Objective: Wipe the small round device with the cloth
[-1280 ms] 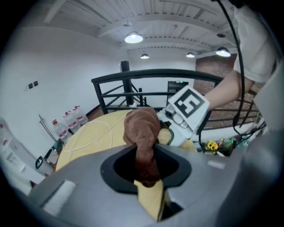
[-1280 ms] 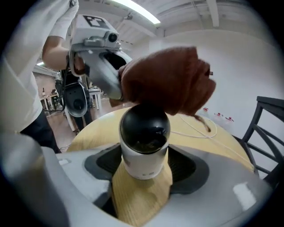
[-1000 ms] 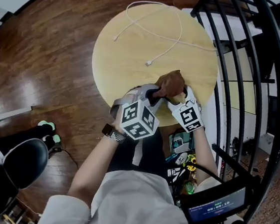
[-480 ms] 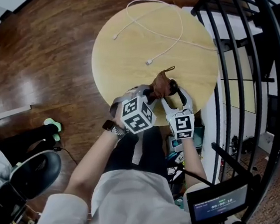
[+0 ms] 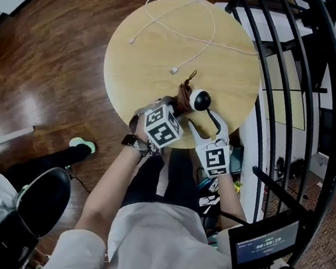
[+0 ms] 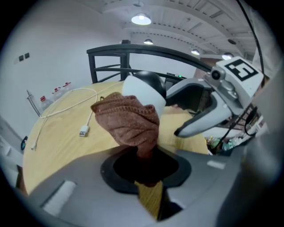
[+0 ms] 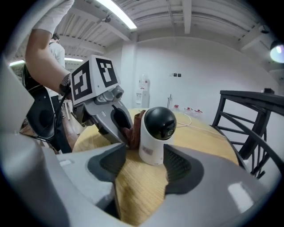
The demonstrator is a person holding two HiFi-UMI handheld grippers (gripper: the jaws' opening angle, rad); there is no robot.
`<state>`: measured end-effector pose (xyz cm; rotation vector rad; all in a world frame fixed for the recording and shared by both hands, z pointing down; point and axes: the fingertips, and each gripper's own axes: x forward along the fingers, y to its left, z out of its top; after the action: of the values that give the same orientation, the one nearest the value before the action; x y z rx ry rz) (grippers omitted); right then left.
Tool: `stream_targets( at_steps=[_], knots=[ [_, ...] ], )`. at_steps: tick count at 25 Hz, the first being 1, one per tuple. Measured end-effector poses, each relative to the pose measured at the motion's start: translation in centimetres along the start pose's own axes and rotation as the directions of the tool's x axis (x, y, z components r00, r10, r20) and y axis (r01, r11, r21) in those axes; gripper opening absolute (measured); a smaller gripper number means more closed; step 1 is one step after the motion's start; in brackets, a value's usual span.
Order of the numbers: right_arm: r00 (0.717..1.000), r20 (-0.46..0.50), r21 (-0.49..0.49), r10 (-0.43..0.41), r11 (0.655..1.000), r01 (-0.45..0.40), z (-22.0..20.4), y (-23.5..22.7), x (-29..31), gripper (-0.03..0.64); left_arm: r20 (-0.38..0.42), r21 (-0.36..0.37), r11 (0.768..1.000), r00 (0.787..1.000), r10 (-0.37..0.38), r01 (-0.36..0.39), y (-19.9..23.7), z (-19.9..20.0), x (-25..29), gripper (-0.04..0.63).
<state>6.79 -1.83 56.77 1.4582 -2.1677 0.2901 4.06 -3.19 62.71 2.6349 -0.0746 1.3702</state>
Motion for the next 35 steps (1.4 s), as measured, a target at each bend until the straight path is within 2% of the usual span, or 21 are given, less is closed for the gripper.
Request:
stream_targets(
  at_steps=[2, 4, 7, 10, 12, 15, 17, 19, 22, 25, 28, 31, 33, 35],
  knots=[
    [1.0, -0.007, -0.031, -0.011, 0.999, 0.011, 0.0, -0.6, -0.3, 0.265, 0.037, -0.026, 1.0, 0.999, 0.004, -0.003, 0.0, -0.4, -1.0, 0.089],
    [1.0, -0.014, -0.068, 0.025, 0.997, -0.026, -0.2, -1.5, 0.2, 0.281, 0.1, -0.104, 0.995, 0.995, 0.022, -0.011, 0.6, -0.5, -3.2, 0.089],
    [0.983, -0.007, -0.087, 0.184, 0.979, -0.184, 0.1, -2.8, 1.3, 0.335, 0.181, -0.169, 0.984, 0.98, 0.08, -0.049, 1.5, 1.0, -7.2, 0.089],
    [0.92, -0.024, -0.084, 0.391, 0.916, -0.391, 0.6, -2.5, 2.9, 0.353, 0.243, -0.157, 0.983, 0.961, 0.135, -0.099, 2.3, 3.6, -10.2, 0.089],
    [0.872, -0.047, -0.086, 0.486, 0.868, -0.489, 0.7, -2.1, 3.9, 0.353, 0.282, -0.132, 0.985, 0.948, 0.147, -0.114, 2.8, 5.6, -11.7, 0.089],
    [0.816, -0.075, -0.085, 0.573, 0.812, -0.578, 0.8, -1.8, 4.2, 0.36, 0.314, -0.114, 0.986, 0.937, 0.15, -0.119, 3.3, 7.7, -12.8, 0.089],
    [0.811, -0.069, -0.085, 0.581, 0.807, -0.585, 1.0, -1.8, 4.2, 0.36, 0.318, -0.105, 0.987, 0.936, 0.152, -0.124, 3.6, 8.2, -13.0, 0.089],
    [0.829, -0.054, -0.078, 0.557, 0.825, -0.56, 1.1, -1.7, 4.2, 0.359, 0.313, -0.101, 0.986, 0.937, 0.156, -0.13, 3.8, 8.3, -12.9, 0.089],
    [0.879, -0.017, -0.041, 0.476, 0.878, -0.476, 1.1, -1.9, 4.3, 0.356, 0.295, -0.1, 0.983, 0.939, 0.178, -0.155, 3.7, 7.9, -12.6, 0.089],
    [0.942, 0.033, 0.03, 0.334, 0.942, -0.335, 1.1, -2.3, 4.1, 0.353, 0.278, -0.069, 0.98, 0.94, 0.196, -0.184, 3.4, 7.9, -12.3, 0.089],
    [0.986, 0.048, 0.12, 0.161, 0.979, -0.166, 0.8, -2.8, 3.6, 0.35, 0.261, -0.038, 0.976, 0.94, 0.219, -0.216, 3.3, 7.7, -12.1, 0.089],
    [0.999, 0.031, 0.215, -0.021, 0.976, 0.014, 0.5, -3.2, 2.9, 0.348, 0.246, 0.026, 0.964, 0.937, 0.25, -0.264, 3.0, 7.8, -11.8, 0.09],
    [0.992, 0.005, 0.258, -0.129, 0.958, 0.124, 0.3, -3.4, 2.6, 0.336, 0.233, 0.095, 0.955, 0.939, 0.253, -0.281, 2.4, 8.1, -11.0, 0.089],
    [0.981, -0.018, 0.27, -0.195, 0.943, 0.193, 0.2, -3.4, 2.5, 0.328, 0.204, 0.191, 0.936, 0.944, 0.258, -0.297, 1.6, 8.5, -10.0, 0.089]
  ],
)
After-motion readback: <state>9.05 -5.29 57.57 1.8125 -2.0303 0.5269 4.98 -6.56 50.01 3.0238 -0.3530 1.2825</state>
